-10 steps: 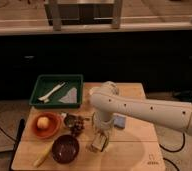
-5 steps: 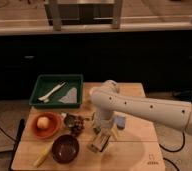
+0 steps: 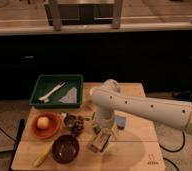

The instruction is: Place eraser in plastic cup

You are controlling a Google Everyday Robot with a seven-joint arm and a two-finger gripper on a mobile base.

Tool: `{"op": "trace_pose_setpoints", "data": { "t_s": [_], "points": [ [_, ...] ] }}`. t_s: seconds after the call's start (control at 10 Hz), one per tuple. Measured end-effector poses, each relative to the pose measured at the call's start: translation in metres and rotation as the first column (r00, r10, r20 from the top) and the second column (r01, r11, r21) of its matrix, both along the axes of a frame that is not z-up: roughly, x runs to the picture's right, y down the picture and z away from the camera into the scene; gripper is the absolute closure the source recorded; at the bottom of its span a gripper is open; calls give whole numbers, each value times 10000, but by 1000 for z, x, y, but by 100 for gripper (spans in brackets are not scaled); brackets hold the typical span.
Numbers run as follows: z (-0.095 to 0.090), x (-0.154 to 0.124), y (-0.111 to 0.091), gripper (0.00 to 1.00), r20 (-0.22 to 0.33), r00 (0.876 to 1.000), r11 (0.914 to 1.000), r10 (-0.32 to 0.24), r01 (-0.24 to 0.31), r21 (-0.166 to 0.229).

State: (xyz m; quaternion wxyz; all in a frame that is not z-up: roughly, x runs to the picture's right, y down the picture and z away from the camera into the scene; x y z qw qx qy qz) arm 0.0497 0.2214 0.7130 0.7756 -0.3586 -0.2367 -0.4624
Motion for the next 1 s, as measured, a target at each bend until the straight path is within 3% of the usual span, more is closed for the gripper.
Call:
{"op": "trace_pose_setpoints", "data": {
  "t_s": [1.0],
  "points": [
    [1,-1,-3,20,121,9999,9999,98,-98,50]
  ]
}}
